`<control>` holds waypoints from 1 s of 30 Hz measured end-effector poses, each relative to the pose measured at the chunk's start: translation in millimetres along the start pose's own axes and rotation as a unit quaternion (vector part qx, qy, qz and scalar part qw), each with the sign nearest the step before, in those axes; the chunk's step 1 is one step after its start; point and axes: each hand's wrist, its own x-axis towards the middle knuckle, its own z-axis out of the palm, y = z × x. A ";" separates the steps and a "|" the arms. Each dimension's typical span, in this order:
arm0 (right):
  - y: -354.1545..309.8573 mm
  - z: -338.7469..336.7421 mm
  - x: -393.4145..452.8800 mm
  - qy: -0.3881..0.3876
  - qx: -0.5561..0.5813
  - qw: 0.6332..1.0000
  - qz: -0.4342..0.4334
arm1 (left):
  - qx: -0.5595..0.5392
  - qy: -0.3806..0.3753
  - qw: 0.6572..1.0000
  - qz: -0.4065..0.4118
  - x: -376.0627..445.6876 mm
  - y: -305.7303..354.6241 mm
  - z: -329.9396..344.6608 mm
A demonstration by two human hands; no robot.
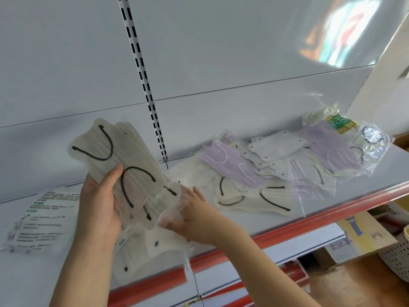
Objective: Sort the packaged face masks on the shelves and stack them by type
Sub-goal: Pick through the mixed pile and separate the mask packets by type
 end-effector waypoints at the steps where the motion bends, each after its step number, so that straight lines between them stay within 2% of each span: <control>1: -0.3 -2.8 -0.3 0.006 -0.029 1.000 -0.002 | 0.003 0.003 1.000 0.001 1.2 -0.1 -2.0; 4: 35.8 -27.5 -14.3 0.126 -0.111 0.979 0.118 | 0.008 0.025 1.000 -0.004 3.3 -2.1 -10.7; 7: 91.9 -54.7 -38.0 0.116 -0.167 0.941 0.271 | 0.009 0.038 0.999 -0.010 5.3 -6.1 -17.7; 8: 102.8 -60.6 -44.1 0.120 -0.151 0.938 0.289 | 0.011 0.038 0.999 -0.012 6.2 -7.0 -18.1; 10: 113.1 -66.8 -47.5 0.196 -0.110 0.931 0.287 | 0.014 0.035 0.999 -0.017 7.2 -8.1 -15.9; 12: 111.7 -75.2 -45.5 0.278 -0.090 0.907 0.304 | 0.007 0.031 0.999 -0.020 7.3 -7.8 -12.0; 14: 112.0 -86.2 -45.3 0.321 -0.067 0.887 0.326 | 0.010 0.026 0.999 -0.018 7.2 -7.7 -9.9; 17: 98.9 -99.8 -43.6 0.366 0.017 0.885 0.286 | 0.023 0.030 0.999 -0.020 6.5 -8.3 -8.9; 20: 61.7 -87.2 -28.2 0.344 0.009 0.914 0.216 | 0.016 0.023 1.000 -0.009 5.1 -4.9 -6.0; 22: 36.0 -65.7 -12.1 0.295 0.003 0.936 0.192 | 0.014 0.026 0.999 0.012 5.6 -0.6 -4.3; 24: 16.2 -40.5 0.6 0.212 -0.007 0.964 0.160 | 0.015 0.027 0.999 0.034 9.6 3.3 -7.8; 27: -1.1 -12.2 4.7 0.049 -0.039 0.998 0.033 | 0.013 0.024 0.998 0.054 13.8 5.0 -16.4; 29: 7.4 -13.3 -1.3 0.042 -0.001 0.999 0.000 | -0.001 0.049 0.996 0.071 13.4 4.6 -19.0; 30: 18.0 -19.0 -5.6 0.087 0.014 0.996 0.012 | -0.021 0.067 0.994 0.083 18.8 2.5 -26.4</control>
